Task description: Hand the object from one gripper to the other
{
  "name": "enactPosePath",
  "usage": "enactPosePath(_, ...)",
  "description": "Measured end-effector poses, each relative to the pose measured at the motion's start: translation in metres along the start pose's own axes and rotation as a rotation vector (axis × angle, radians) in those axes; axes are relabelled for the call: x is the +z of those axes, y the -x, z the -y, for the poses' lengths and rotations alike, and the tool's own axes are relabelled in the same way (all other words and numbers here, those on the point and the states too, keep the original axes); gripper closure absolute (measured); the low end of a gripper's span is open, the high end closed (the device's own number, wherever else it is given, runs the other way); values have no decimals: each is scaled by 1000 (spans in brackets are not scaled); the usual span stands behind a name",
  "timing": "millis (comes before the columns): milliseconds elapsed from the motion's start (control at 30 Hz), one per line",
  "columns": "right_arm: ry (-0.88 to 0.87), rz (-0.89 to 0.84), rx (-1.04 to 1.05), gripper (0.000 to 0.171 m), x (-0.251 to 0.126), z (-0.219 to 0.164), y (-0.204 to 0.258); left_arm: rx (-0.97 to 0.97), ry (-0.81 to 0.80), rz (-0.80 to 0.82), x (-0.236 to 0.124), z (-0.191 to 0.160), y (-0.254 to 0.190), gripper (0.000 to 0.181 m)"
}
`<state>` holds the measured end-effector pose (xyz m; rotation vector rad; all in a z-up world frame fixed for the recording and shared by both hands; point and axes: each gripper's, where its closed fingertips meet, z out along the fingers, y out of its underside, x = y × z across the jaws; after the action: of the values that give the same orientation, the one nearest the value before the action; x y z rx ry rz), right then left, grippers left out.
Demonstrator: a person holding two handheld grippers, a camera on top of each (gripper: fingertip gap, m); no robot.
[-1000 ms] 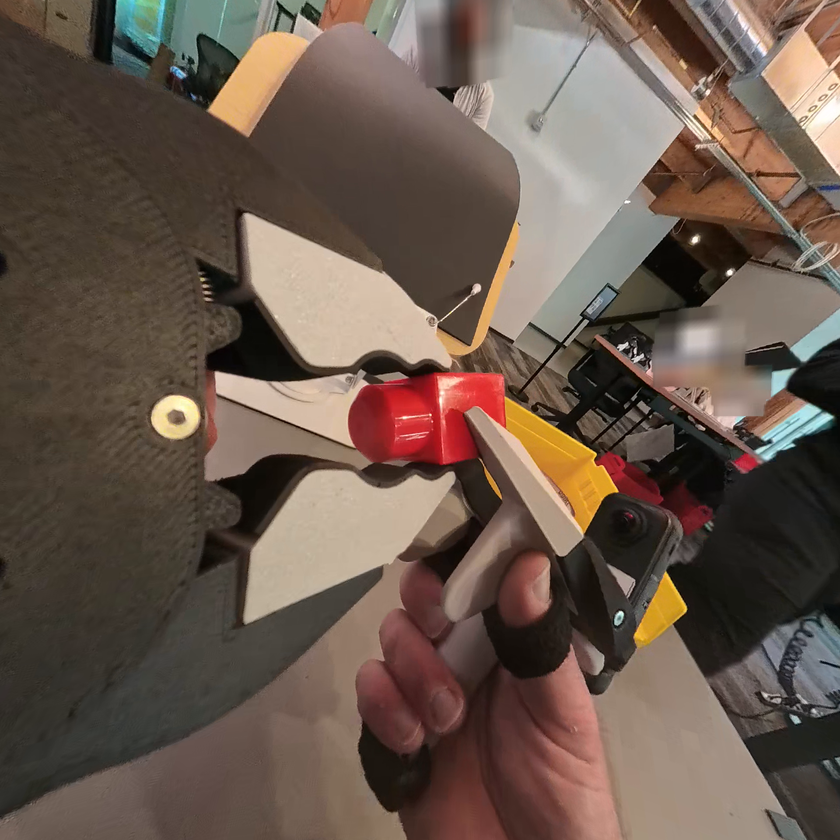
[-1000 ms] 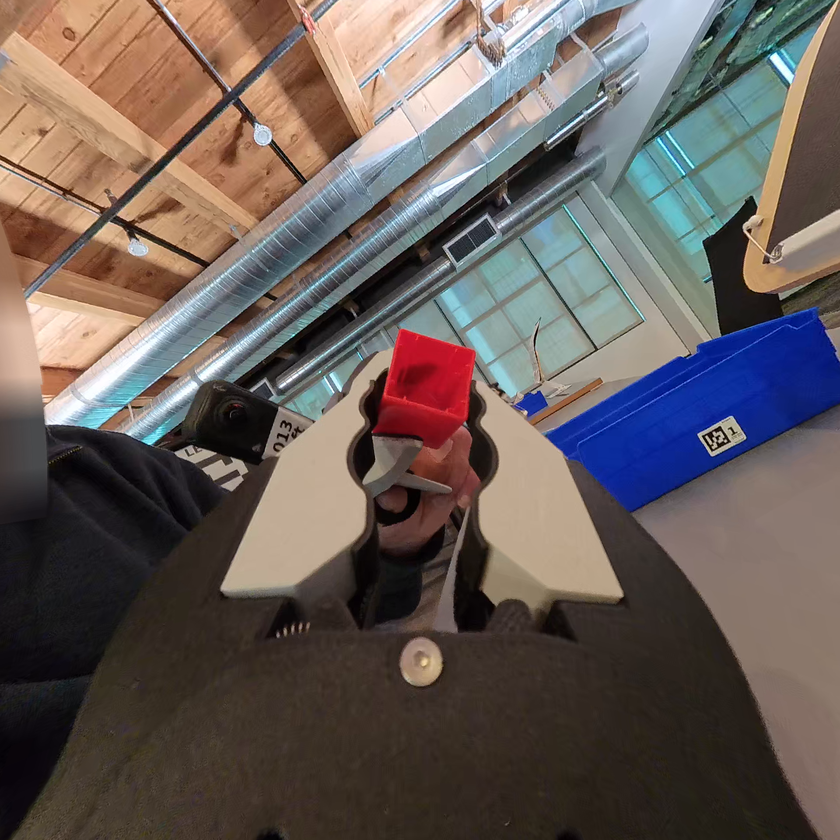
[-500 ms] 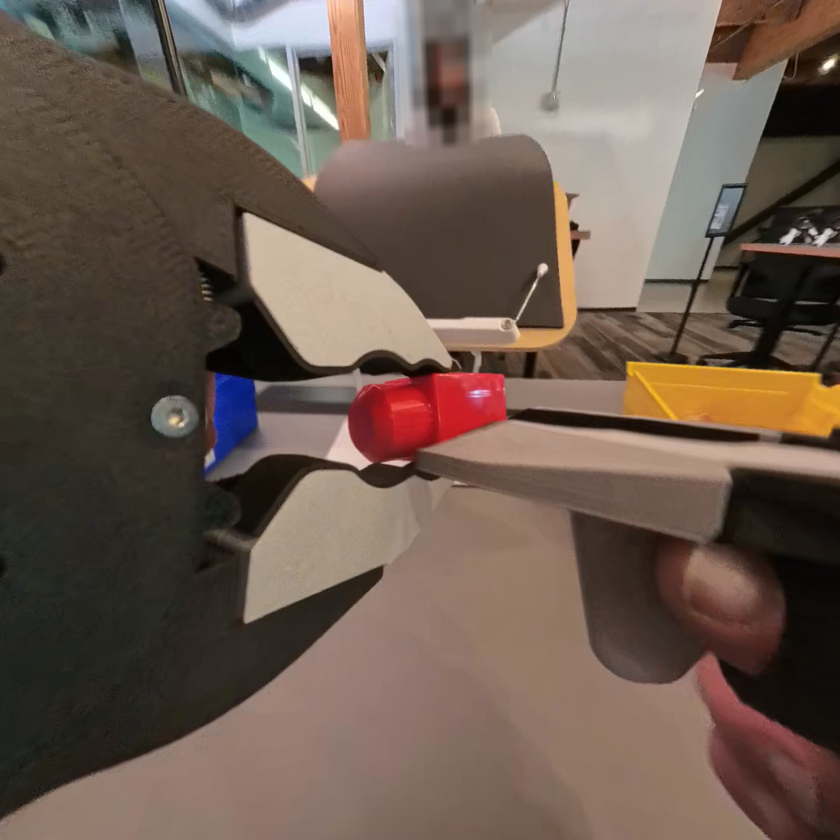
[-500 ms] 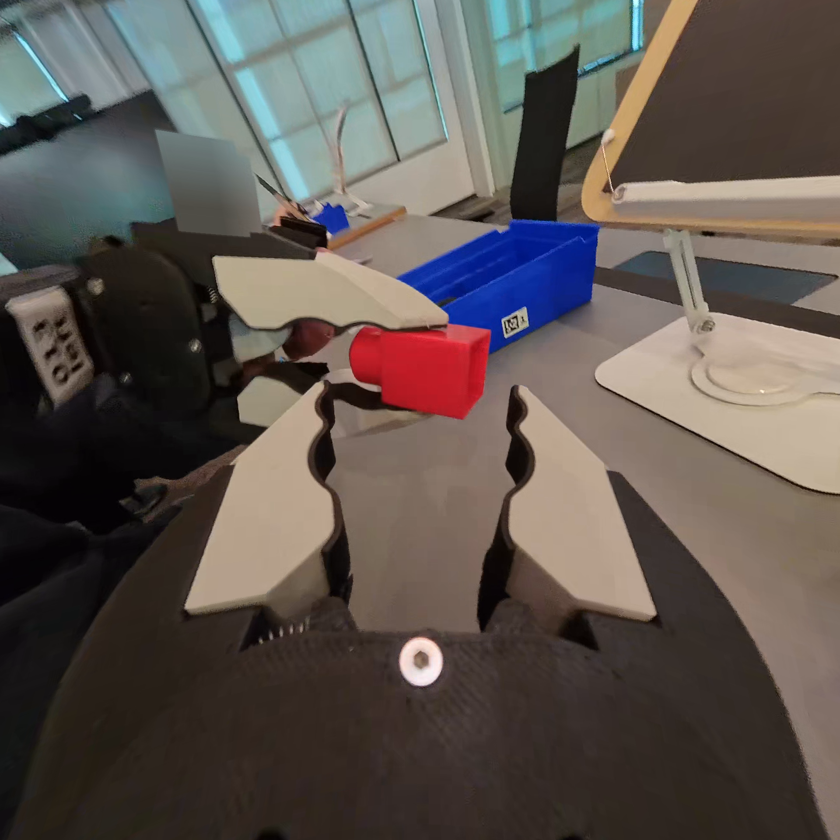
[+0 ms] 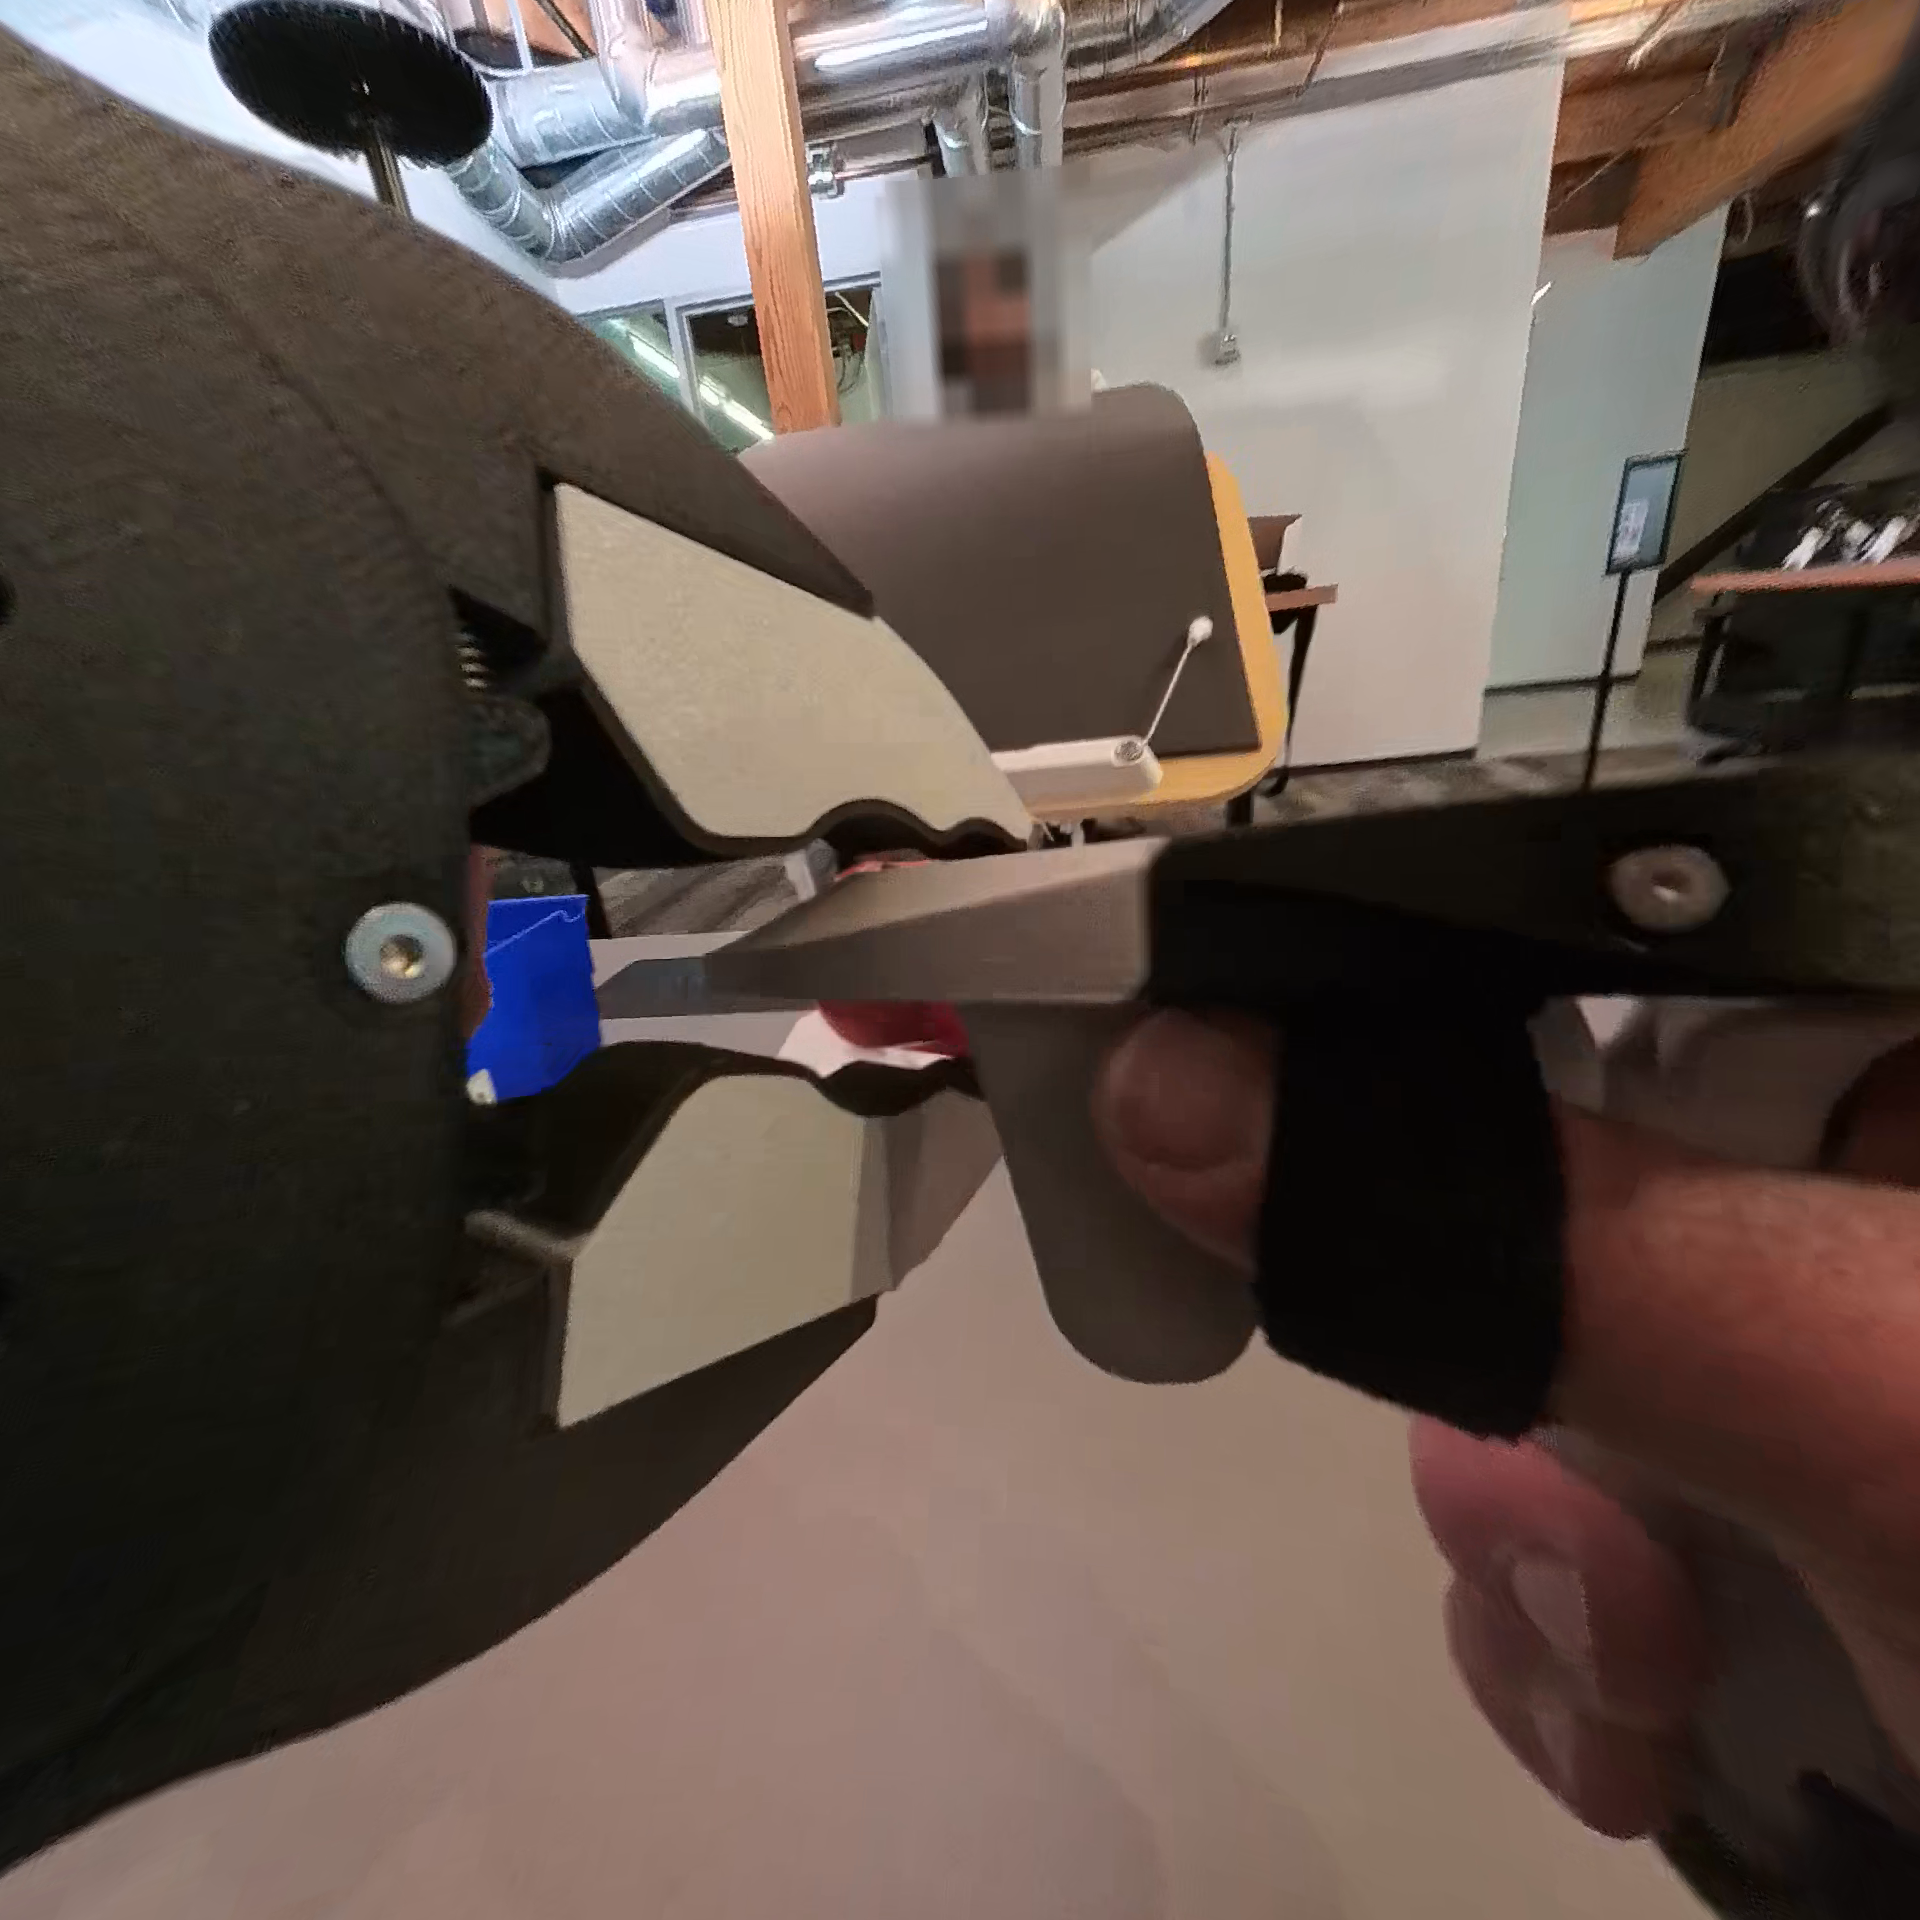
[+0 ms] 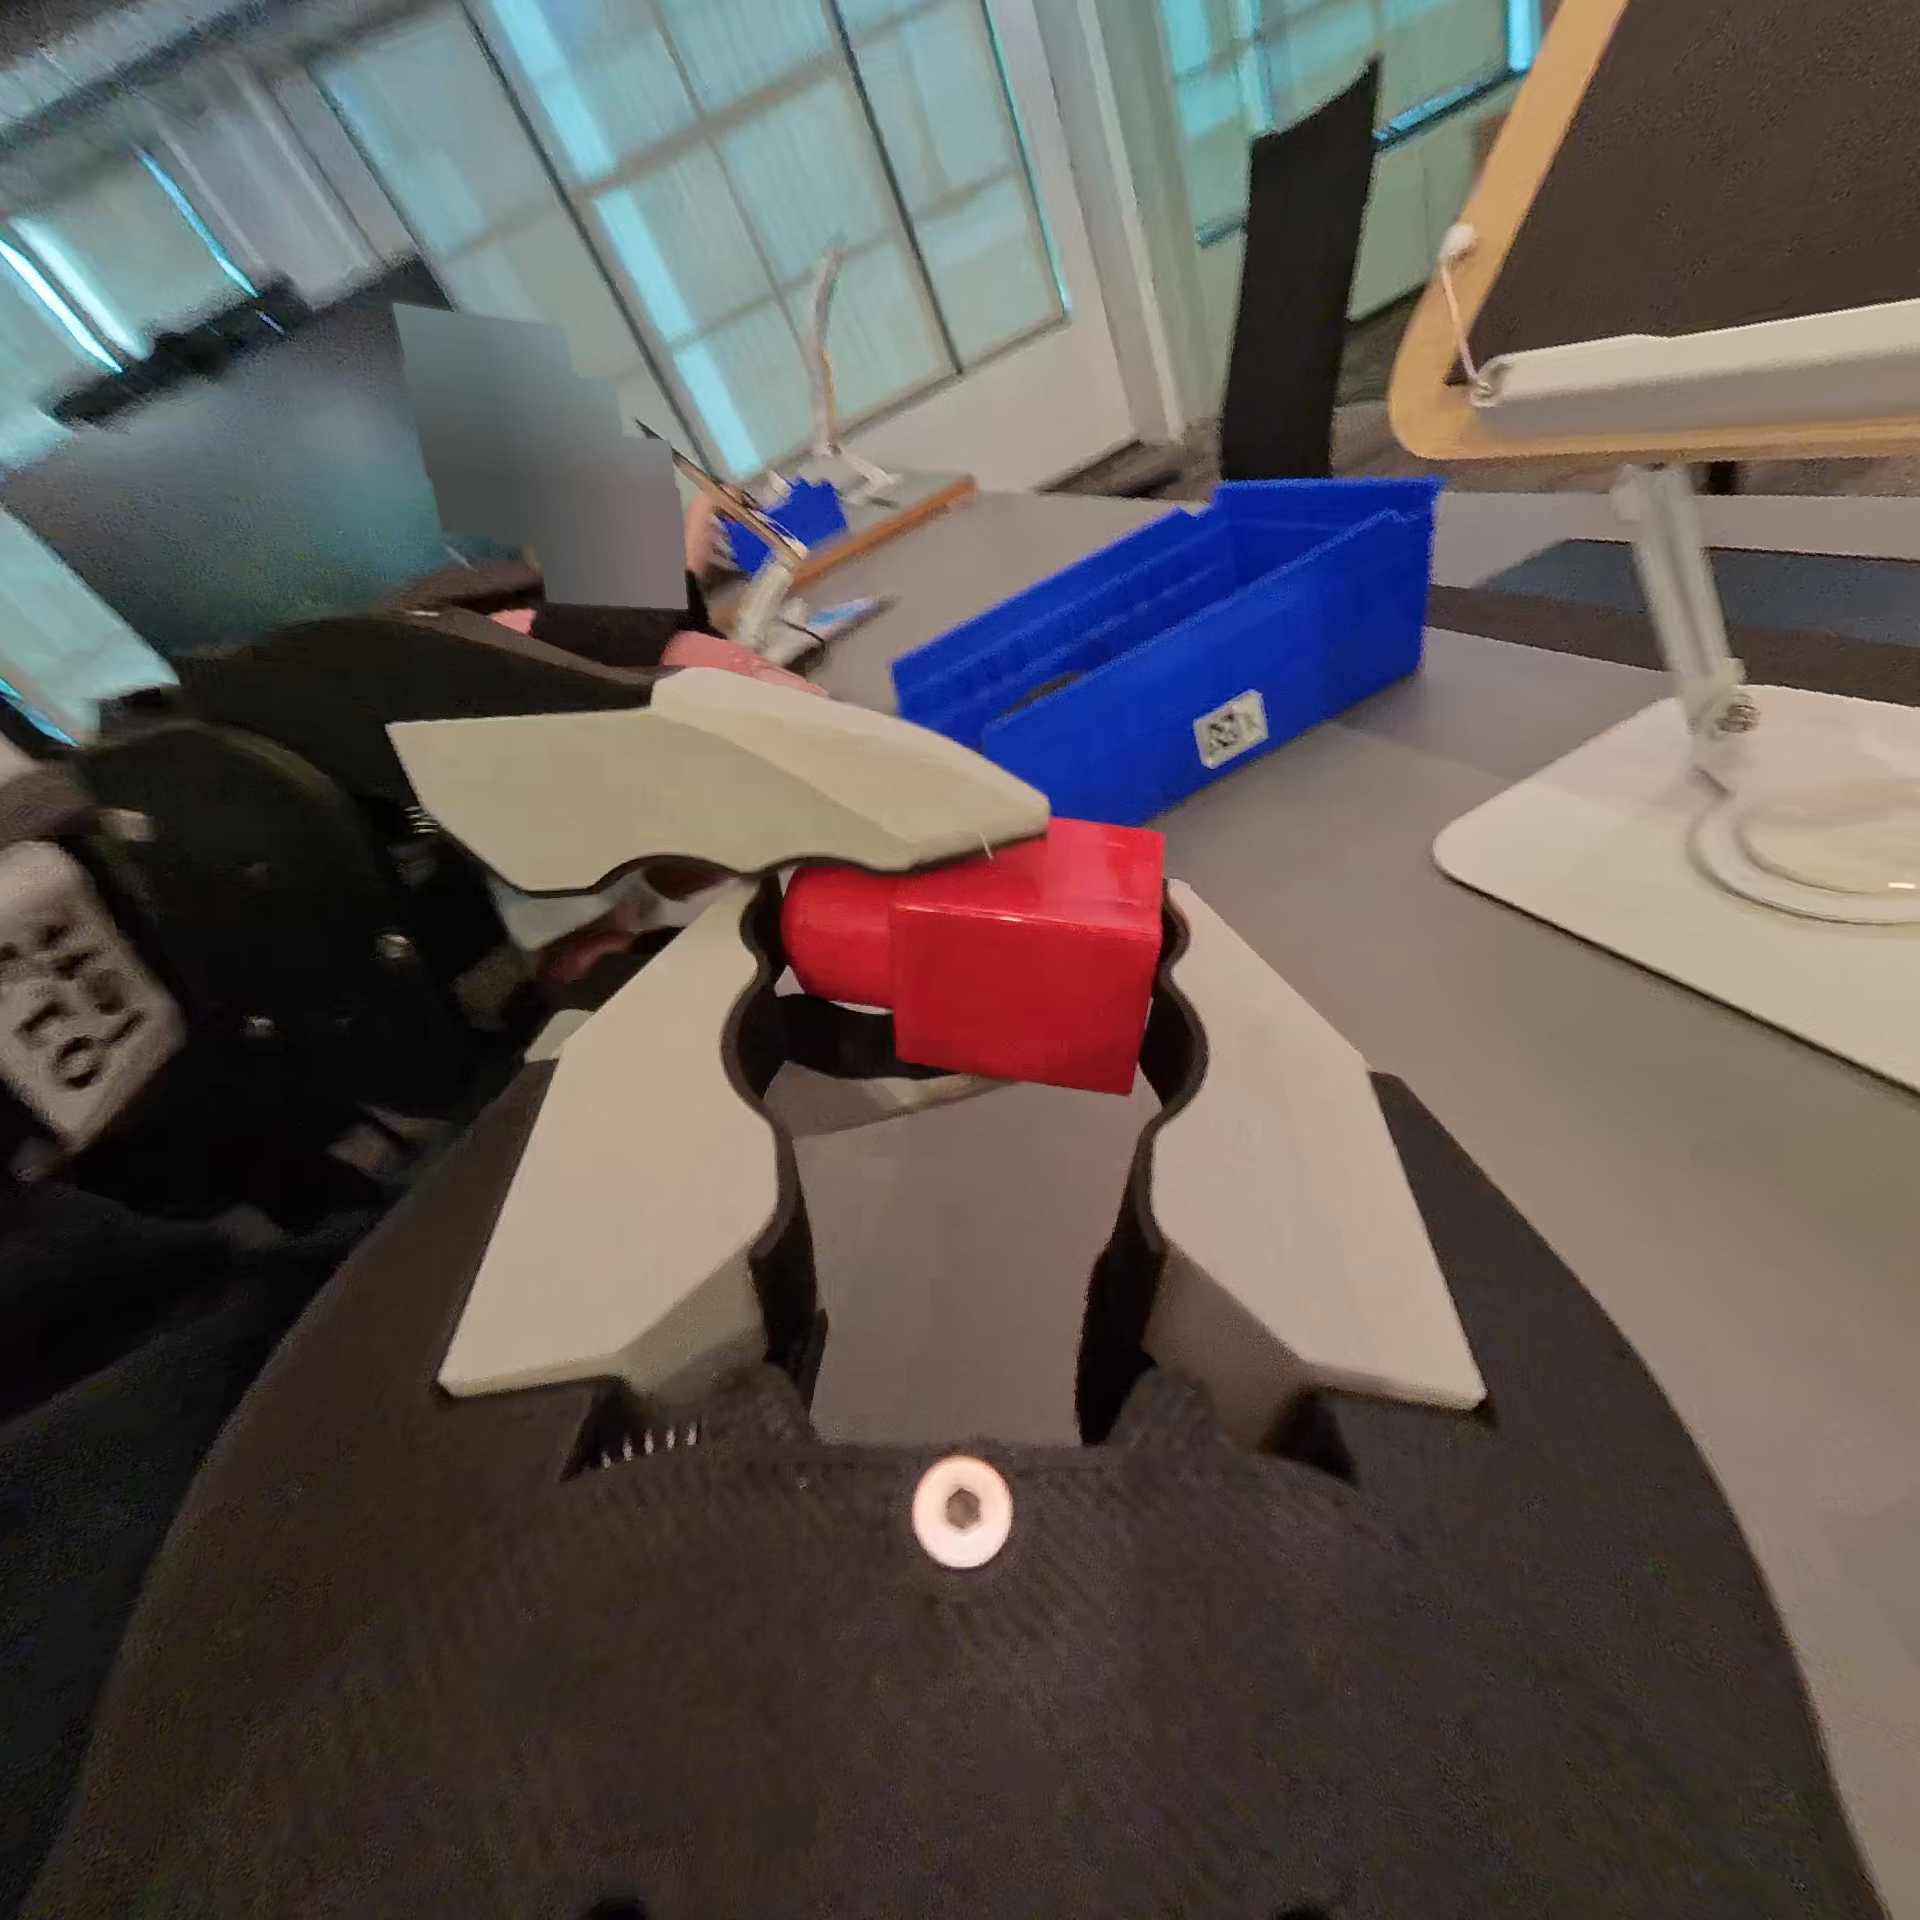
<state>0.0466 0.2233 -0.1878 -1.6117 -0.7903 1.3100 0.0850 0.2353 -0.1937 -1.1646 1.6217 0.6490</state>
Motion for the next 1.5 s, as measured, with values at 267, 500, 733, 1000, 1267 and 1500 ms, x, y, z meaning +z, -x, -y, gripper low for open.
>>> enactPosePath(267,-216,216,39,104,-28,22,7,-457,-251,-52,-20,3,13,117)
enactPosePath(500,-110,222,-453,104,-39,12,31,-1070,-568,-510,-45,10,6,118)
enactPosePath(733,130,52,-1021,104,-29,-11,32,-1488,-768,-979,-56,36,1,110)
enactPosePath(1000,296,2,-1398,104,-25,-28,46,-1587,-853,-1206,-62,53,-8,131)
enactPosePath(1267,268,-37,-1382,95,-26,-27,43,-1533,-844,-1133,-61,55,-12,145)
enactPosePath(1500,192,41,-748,83,-47,-23,33,-1054,-684,-559,-49,30,8,144)
